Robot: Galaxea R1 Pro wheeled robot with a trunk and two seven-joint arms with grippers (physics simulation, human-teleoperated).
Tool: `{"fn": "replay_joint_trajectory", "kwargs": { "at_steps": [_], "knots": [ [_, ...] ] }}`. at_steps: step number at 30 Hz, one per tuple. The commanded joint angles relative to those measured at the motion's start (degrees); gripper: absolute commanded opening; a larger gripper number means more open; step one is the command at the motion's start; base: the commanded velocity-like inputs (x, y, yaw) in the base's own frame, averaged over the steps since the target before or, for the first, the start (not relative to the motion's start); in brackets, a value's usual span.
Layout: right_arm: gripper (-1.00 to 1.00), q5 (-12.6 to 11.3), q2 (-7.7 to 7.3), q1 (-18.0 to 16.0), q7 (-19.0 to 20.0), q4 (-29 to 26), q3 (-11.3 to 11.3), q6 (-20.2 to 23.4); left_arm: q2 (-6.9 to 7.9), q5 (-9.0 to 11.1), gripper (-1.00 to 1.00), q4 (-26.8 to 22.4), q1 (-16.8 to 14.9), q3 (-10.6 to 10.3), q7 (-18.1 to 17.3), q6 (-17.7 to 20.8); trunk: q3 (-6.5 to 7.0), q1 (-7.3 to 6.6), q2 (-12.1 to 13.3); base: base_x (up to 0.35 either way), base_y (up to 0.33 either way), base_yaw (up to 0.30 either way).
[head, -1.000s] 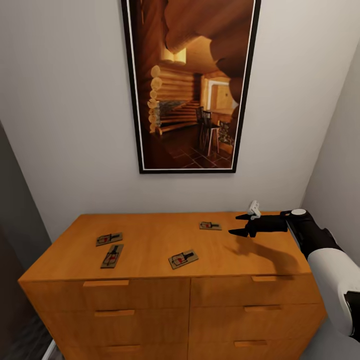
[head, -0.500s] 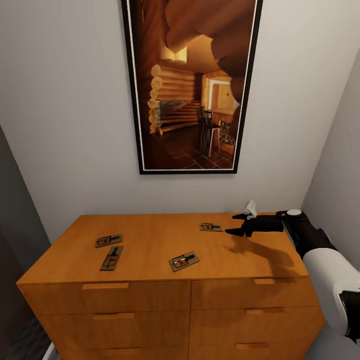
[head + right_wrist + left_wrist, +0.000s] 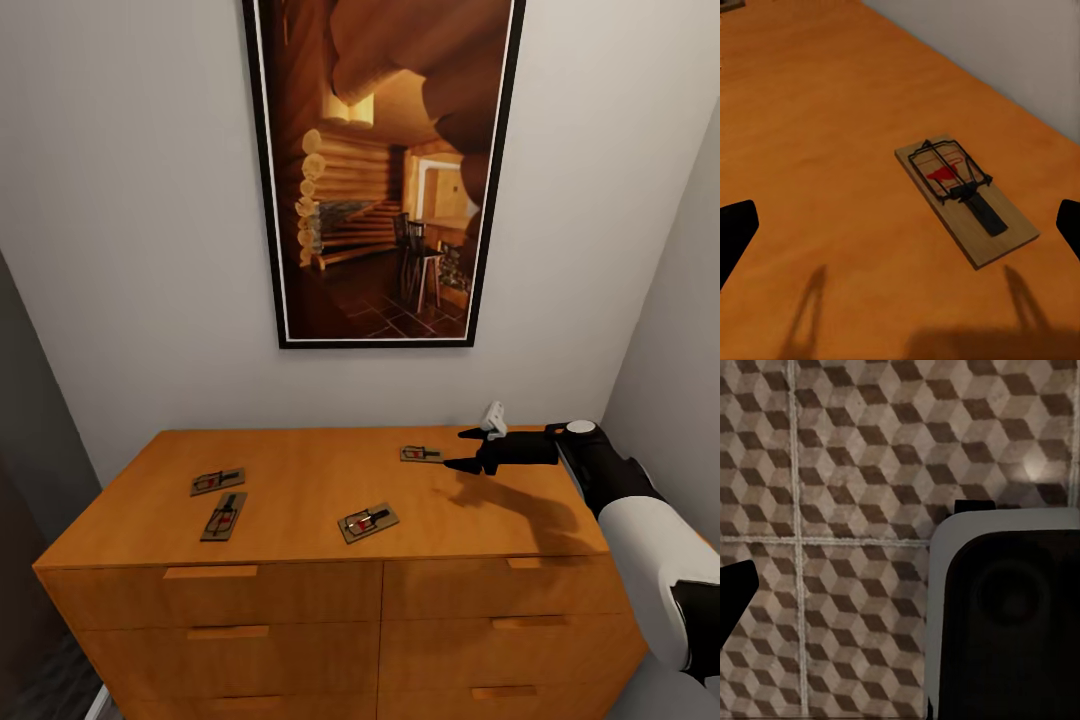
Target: Take the four mousetraps from the cabinet in the bathroom and place them on the bathroom floor. Make sure all four end up on the same floor surface, and ensure that at least two of them are either under or directly next to the same bathroom sink.
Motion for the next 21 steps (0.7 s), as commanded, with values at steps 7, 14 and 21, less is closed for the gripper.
{"fn": "replay_joint_trajectory", "kwargs": {
  "at_steps": [7, 14, 21],
  "knots": [
    [1.0, 0.4, 0.05, 0.0, 0.4, 0.1, -0.3, 0.6, 0.0, 0.0, 1.0, 0.8, 0.0, -0.1, 0.2, 0.0, -0.05, 0.0, 0.0, 0.0, 0.0, 0.0],
    [1.0, 0.2, 0.12, 0.0, 0.4, 2.3, -0.4, 0.5, 0.0, 0.0, 1.0, 1.6, 0.0, -0.1, 0.2, 0.0, -0.05, 0.0, 0.0, 0.056, 0.0, 0.0],
    [1.0, -0.3, 0.1, 0.0, 0.4, 3.2, -0.4, -0.6, 0.0, 0.0, 1.0, 2.2, 0.0, -0.1, 0.2, -0.1, -0.05, 0.0, 0.0, 0.128, 0.0, 0.0]
  ]
}}
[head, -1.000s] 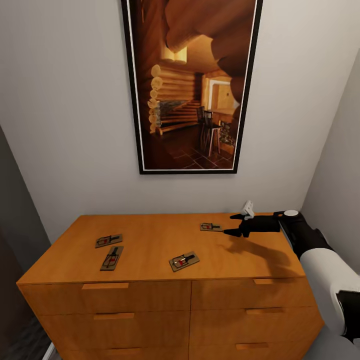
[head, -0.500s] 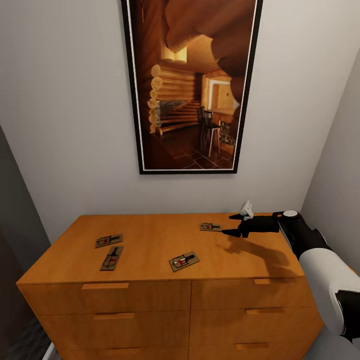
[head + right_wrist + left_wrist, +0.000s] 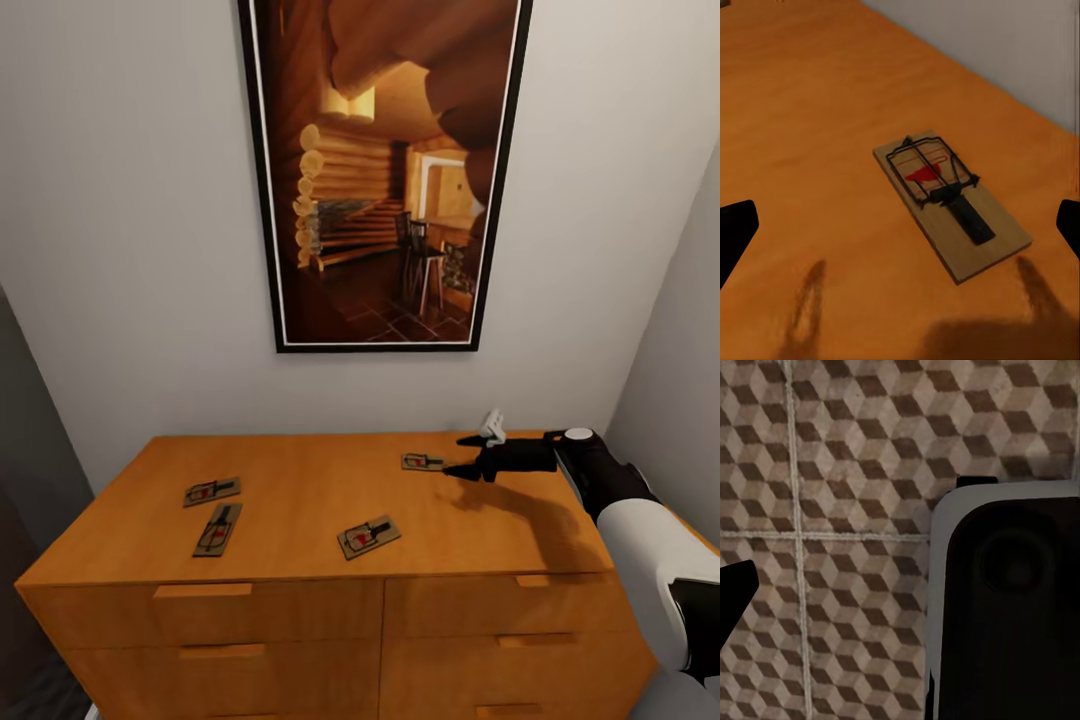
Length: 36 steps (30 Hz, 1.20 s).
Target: Take the four mousetraps from the cabinet in the bathroom and place them on the bathroom floor. Make sure all four end up on the same floor surface, and ensure that at least two of them are either under or directly next to the same bathroom sink.
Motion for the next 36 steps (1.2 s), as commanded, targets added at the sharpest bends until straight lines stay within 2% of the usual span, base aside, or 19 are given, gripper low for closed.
{"fn": "replay_joint_trajectory", "kwargs": {
  "at_steps": [1, 10, 36],
  "knots": [
    [1.0, 0.4, 0.05, 0.0, 0.4, 0.0, -0.4, 0.2, 0.0, 0.0, 1.0, 0.2, 0.0, -0.1, 0.2, -0.3, -0.05, 0.01, 0.0, 0.143, 0.0, 0.0],
    [1.0, 0.3, -0.14, 0.0, 0.5, 1.0, -0.4, -2.3, 0.0, 0.0, 1.0, 0.4, 0.0, 0.0, 0.2, -0.3, -0.05, 0.01, 0.0, 0.124, 0.0, 0.0],
    [1.0, 0.3, -0.16, 0.0, 0.7, 1.2, -0.4, -2.6, 0.04, 0.0, 1.0, 0.5, 0.0, -0.1, 0.2, -0.3, -0.05, 0.01, 0.0, 0.01, 0.0, 0.0]
  ]
}}
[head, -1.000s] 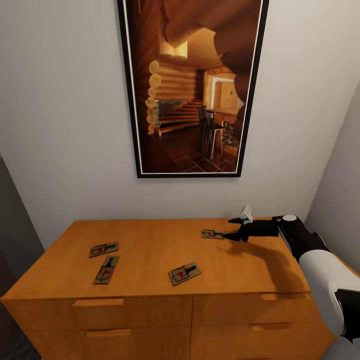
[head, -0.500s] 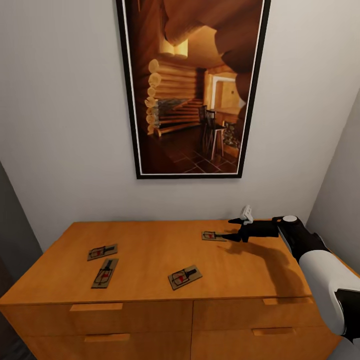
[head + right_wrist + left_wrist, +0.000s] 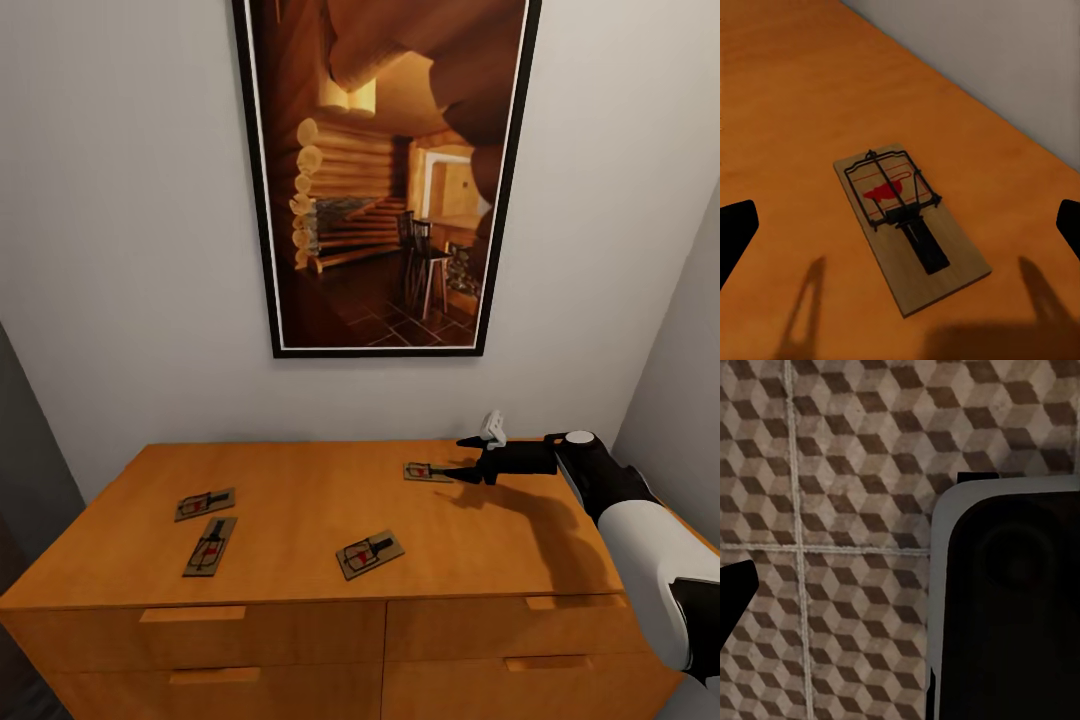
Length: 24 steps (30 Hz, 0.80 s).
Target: Take the four mousetraps from the cabinet in the bathroom and place them on the bathroom floor. Make sure all four end up on the same floor surface, and ensure that at least two of them are either under or directly next to the same bathroom sink.
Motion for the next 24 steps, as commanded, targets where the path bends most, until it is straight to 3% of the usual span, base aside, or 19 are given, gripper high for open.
{"fn": "replay_joint_trajectory", "kwargs": {
  "at_steps": [1, 24],
  "knots": [
    [1.0, 0.5, 0.07, 0.0, 0.4, -0.1, -0.4, 0.3, 0.01, 0.0, 1.0, 0.1, 0.0, -0.1, 0.2, -0.3, -0.05, 0.0, 0.0, 0.0, 0.0, 0.0],
    [1.0, 0.5, 0.02, 0.0, 0.5, -0.1, -0.5, 0.3, -0.01, 0.0, 1.0, 0.1, 0.0, -0.1, 0.2, -0.4, -1.46, 0.0, 0.0, 0.0, 0.0, 0.0]
  ]
}}
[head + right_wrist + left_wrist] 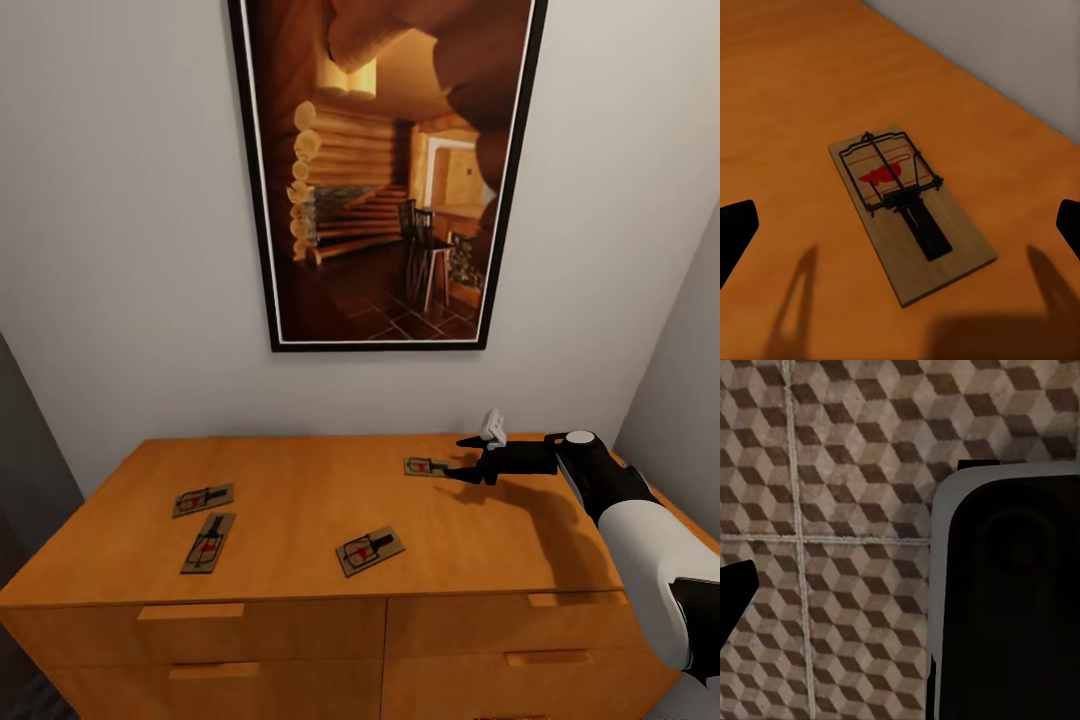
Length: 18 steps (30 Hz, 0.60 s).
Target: Take the four mousetraps from the cabinet in the bathroom and place them on the bathroom floor. Make sure all four end up on the same floor surface, and ensure that at least two of them are either under or directly next to the same bathroom sink.
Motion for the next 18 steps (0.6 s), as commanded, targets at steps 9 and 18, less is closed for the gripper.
{"fn": "replay_joint_trajectory", "kwargs": {
  "at_steps": [9, 18],
  "knots": [
    [1.0, 0.5, 0.04, 0.0, 0.4, -0.1, -0.4, 0.3, -0.02, 0.0, 1.0, 0.1, 0.0, -0.1, 0.2, -0.3, -0.45, 0.0, 0.0, 0.0, 0.0, 0.0],
    [1.0, 0.5, 0.03, 0.0, 0.4, -0.1, -0.4, 0.3, -0.01, 0.0, 1.0, 0.1, 0.0, -0.1, 0.2, -0.3, -0.5, 0.0, 0.0, 0.0, 0.0, 0.0]
  ]
}}
